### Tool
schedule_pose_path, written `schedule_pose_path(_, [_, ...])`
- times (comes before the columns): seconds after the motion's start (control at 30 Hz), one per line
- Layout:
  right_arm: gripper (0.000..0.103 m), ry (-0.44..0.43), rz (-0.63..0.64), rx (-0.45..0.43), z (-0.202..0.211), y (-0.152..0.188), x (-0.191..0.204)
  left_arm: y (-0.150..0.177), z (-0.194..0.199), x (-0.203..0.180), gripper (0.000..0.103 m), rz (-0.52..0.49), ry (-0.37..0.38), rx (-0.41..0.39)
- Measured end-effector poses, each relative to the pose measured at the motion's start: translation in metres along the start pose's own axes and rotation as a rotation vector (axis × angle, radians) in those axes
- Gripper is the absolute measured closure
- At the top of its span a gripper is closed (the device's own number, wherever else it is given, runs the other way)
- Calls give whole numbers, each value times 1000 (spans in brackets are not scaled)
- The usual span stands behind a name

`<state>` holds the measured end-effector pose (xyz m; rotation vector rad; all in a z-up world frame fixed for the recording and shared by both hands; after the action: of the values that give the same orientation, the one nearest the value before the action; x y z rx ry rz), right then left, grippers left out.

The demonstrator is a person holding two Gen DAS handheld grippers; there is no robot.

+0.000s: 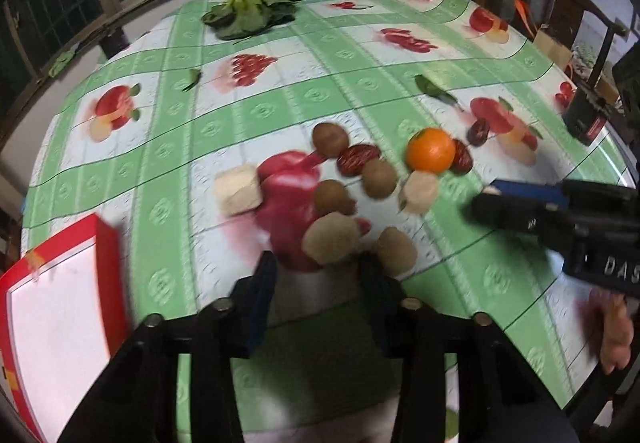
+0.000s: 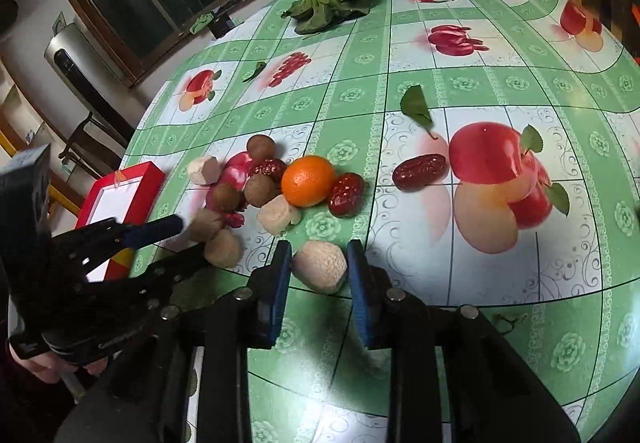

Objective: Organize fruits
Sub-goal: 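Grasp a round brown cake with the left gripper from the pile, then carry the brown cake into the white tray and open the left gripper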

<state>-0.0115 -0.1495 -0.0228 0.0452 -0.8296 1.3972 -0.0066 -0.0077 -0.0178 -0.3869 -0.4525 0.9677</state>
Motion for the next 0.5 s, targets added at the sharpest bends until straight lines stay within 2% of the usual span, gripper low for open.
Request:
schedule_pose_path(0.07, [73,-4,-4,1,0,0,0,-3,-2,-1,69,7,12,-12])
schedule_pose_path(0.13, [73,-3,-1,0,0,-1,-1,-4,-3,-3,75,14,27,-24])
schedule_pose_path(0.33, [73,5,13,-9,0,0,0,-5,-3,-7,75,22,47,-61])
schedule_pose_path(0.5, [73,-12,9,-8,0,0,2,8,9,0,75,86,40,-87])
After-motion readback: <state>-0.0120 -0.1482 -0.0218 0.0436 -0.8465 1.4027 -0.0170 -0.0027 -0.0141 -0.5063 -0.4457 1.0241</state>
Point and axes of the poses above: each gripper's, at about its wrist camera, not at the fingertips, and z roughly against the way its jaws point, x to its left, y to its underside, the point moved 4 cm from there along -z, roughly the way its jaws point, and after that the axes turned 14 degrees about -z, right-handed, at the moved point
